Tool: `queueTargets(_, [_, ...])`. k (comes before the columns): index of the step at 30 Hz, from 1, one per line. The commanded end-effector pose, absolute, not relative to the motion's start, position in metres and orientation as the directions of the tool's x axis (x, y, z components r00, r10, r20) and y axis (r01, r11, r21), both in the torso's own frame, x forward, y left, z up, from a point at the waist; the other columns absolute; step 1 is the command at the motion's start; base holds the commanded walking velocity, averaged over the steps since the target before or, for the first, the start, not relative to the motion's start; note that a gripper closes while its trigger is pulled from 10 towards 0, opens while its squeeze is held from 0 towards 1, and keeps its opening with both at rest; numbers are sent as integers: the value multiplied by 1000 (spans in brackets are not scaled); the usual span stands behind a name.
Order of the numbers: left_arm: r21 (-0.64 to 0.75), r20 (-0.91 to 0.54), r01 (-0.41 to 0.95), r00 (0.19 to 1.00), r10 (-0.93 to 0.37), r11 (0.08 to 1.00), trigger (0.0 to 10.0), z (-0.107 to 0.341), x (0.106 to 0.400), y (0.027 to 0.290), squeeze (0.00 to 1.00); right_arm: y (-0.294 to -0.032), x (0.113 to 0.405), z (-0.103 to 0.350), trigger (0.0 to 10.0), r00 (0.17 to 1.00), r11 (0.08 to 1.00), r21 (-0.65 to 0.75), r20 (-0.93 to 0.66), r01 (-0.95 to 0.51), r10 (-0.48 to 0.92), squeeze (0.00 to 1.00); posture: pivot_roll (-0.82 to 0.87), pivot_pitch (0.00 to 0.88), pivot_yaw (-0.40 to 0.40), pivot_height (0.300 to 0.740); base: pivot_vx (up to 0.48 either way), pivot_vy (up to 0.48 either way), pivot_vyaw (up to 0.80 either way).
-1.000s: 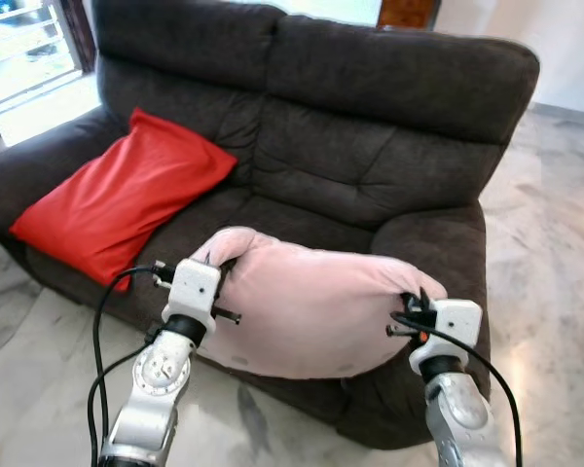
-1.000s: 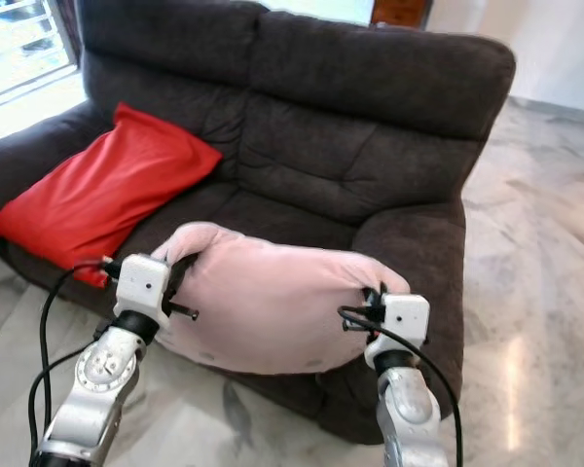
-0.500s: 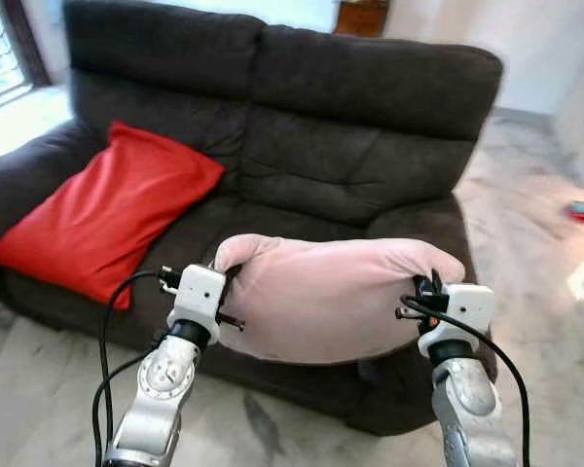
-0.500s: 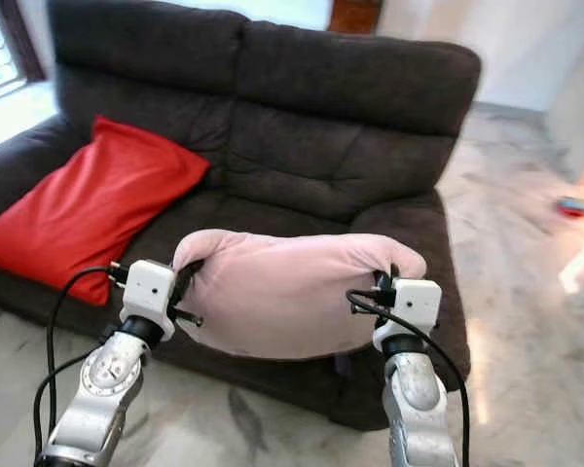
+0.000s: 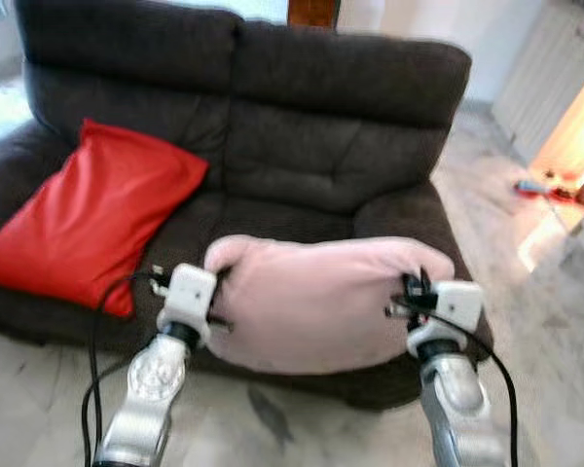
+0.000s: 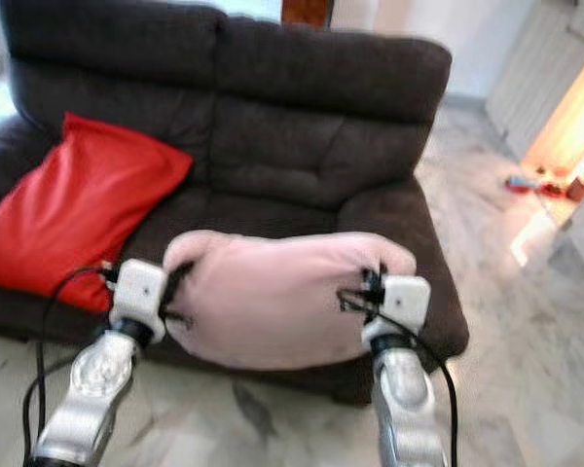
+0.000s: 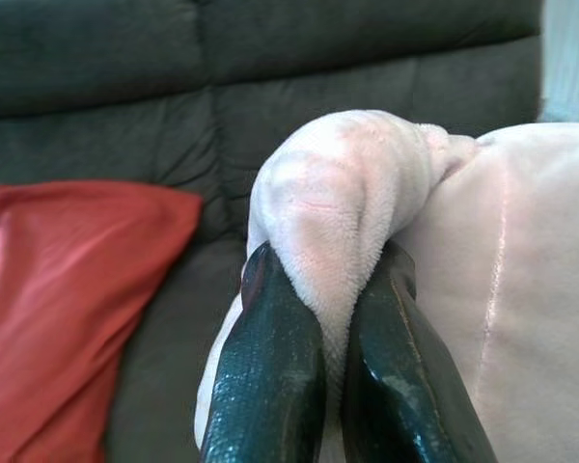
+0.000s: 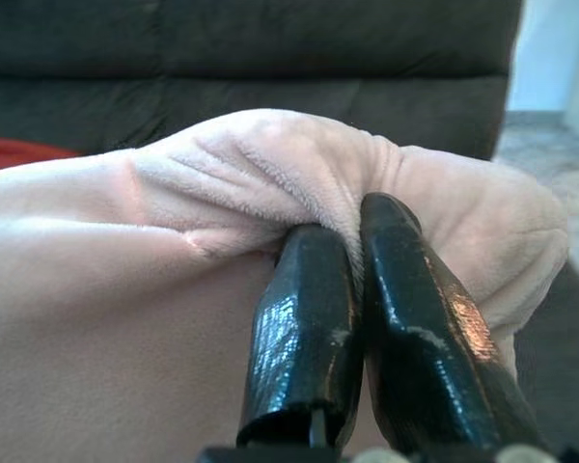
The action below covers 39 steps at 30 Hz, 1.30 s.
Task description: Move the pillow to the sofa from floor
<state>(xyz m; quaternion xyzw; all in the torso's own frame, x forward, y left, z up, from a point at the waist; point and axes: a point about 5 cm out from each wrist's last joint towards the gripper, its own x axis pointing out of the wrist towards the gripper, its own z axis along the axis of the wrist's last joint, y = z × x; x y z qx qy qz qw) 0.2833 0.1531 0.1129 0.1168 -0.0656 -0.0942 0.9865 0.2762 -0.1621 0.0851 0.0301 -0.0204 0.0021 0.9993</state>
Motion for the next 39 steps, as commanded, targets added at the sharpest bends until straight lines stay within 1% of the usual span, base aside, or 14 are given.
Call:
queueTargets(1, [228,132,163,972,-196,960,10000,118,284,151,0,-178,278,102,10000,991,997,65,118,50,-57,0,48,0,-89,740,0,274,0])
queueTargets(6, [228,135,164,971,-198,960,10000,119,284,151,0,-177,278,102,10000,992,997,67,117,47,-55,0,47,0,-88,740,0,164,-543])
queueTargets(13, [203,164,172,965,-206,964,10000,125,285,150,0,-176,279,103,10000,991,997,69,121,44,-52,0,54,0,-89,740,0,0,0])
queueTargets(27, [227,178,158,963,-201,961,10000,135,289,153,0,-172,280,104,10000,991,996,81,127,32,-42,0,56,0,-83,740,0,0,0])
queueTargets(39, [240,198,141,961,-191,960,10000,141,290,154,0,-169,281,106,10000,991,997,81,134,17,-28,0,59,0,-84,740,313,0,0])
